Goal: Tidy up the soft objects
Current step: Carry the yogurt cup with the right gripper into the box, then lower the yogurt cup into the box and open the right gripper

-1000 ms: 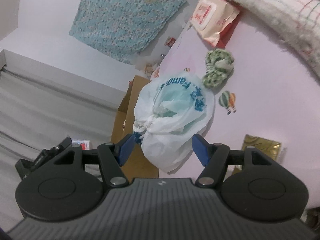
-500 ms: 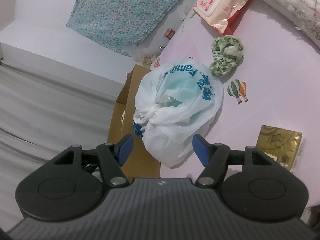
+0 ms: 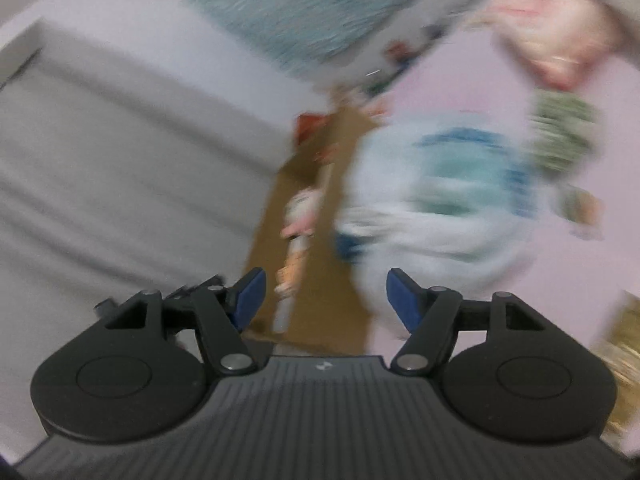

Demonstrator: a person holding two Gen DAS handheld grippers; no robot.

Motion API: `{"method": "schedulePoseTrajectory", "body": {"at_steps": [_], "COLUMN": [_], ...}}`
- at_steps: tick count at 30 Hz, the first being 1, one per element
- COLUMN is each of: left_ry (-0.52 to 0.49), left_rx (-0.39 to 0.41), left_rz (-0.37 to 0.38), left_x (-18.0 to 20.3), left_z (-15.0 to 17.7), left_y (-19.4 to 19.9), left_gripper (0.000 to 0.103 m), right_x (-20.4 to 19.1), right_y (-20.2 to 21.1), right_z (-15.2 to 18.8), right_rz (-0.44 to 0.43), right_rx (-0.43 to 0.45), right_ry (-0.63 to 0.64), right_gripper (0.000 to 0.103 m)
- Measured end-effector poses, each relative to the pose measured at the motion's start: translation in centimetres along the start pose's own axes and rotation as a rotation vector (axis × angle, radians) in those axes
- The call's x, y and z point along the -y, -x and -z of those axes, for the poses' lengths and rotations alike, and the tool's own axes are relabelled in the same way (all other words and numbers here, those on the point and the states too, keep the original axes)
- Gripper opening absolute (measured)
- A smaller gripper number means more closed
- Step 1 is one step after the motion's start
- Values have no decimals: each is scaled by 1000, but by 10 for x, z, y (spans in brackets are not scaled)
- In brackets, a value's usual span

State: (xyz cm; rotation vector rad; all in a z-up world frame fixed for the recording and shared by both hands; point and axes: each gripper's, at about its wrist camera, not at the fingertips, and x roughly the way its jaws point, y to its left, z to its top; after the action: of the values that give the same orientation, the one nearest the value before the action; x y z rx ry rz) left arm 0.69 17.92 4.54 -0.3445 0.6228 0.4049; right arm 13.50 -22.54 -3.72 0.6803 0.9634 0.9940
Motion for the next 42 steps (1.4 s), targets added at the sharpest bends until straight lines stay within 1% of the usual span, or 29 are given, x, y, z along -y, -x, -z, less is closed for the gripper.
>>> {"method": "schedulePoseTrajectory", "body": {"at_steps": [1, 3, 4, 5, 6, 8, 11, 13, 14, 15, 16, 18, 19, 22, 26, 30, 31, 32, 34, 35, 37, 39, 42], "left_ry": [2, 5, 6, 14, 25, 63, 103, 117, 122, 129, 139, 160, 172, 198, 222, 237, 239, 243, 247, 247, 247, 251, 259], "left_rx": [27, 83, 107, 130, 145, 169, 190, 203, 208, 215, 224, 232, 232, 228, 221, 215, 216, 216, 214, 212, 208, 205, 204], "left_rz": [-15, -59, -85, -109, -121, -142, -162, -181, -191, -200, -206, -207, -206, -207, -205, -197, -197, -195, -190, -187, -185, -183, -178], "left_x": [-1, -5, -7, -11, -15, -27, -44, -54, -58, -63, -68, -78, -83, -95, -105, -112, -112, -113, -115, -115, -116, -116, -117], "left_z": [2, 6, 8, 11, 12, 17, 20, 23, 24, 26, 28, 31, 33, 38, 41, 45, 45, 45, 47, 47, 49, 51, 53], "left_y": [6, 18, 23, 28, 31, 37, 43, 46, 47, 48, 49, 52, 52, 53, 52, 52, 52, 52, 52, 51, 50, 50, 51], "left_gripper": [75, 80, 83, 86, 87, 87, 87, 87, 87, 87, 87, 87, 86, 86, 86, 86, 86, 86, 86, 86, 86, 86, 86], "right_x": [-13, -43, -55, -66, -75, -89, -94, -90, -84, -79, -76, -67, -63, -52, -48, -48, -48, -49, -52, -54, -57, -62, -71], "right_y": [-16, -59, -83, -109, -136, -189, -261, -298, -317, -331, -342, -360, -367, -381, -392, -396, -397, -396, -395, -394, -393, -388, -379], "right_z": [-5, -17, -20, -23, -24, -22, -14, -4, 1, 4, 7, 11, 12, 16, 23, 30, 31, 31, 33, 33, 34, 34, 32], "right_rz": [-24, -69, -89, -102, -91, -42, 68, 137, 185, 211, 231, 291, 308, 310, 343, 342, 342, 341, 337, 334, 336, 332, 319], "right_rx": [-35, -134, -190, -248, -302, -410, -542, -606, -639, -665, -685, -696, -706, -733, -757, -780, -780, -779, -776, -774, -767, -755, -722], "right_ry": [22, 48, 51, 50, 41, 38, -2, -28, -52, -63, -66, -74, -79, -119, -98, -96, -97, -92, -77, -67, -44, -5, 37], "right_gripper": [71, 77, 78, 80, 81, 81, 81, 81, 81, 81, 81, 81, 81, 81, 81, 80, 79, 75, 62, 50, 44, 24, 15]}}
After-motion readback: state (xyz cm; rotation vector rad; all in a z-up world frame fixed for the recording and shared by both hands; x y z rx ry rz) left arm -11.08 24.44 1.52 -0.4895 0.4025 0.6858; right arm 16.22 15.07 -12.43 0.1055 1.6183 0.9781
